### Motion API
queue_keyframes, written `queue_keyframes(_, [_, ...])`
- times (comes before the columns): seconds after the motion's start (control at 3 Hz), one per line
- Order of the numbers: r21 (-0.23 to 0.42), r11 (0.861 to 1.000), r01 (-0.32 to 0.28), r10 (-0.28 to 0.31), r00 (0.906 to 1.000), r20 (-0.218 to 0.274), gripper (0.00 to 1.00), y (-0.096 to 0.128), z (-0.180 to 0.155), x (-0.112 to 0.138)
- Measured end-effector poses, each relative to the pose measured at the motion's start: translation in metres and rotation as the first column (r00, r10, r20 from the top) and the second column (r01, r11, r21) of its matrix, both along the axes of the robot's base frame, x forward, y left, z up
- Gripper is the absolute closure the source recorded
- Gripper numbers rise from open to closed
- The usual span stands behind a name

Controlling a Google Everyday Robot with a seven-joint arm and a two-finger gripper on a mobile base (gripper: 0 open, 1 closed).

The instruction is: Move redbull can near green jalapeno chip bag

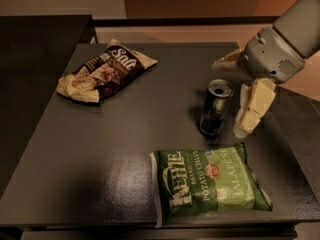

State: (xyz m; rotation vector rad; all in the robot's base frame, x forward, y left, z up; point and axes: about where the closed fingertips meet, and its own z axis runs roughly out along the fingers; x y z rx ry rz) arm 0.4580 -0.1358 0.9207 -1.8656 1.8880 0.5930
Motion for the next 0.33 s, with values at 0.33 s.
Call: queue_keyframes(0.33, [0.000,1.000,0.000,0.000,1.0000,0.000,0.00,0.0000,0.0000,0.0000])
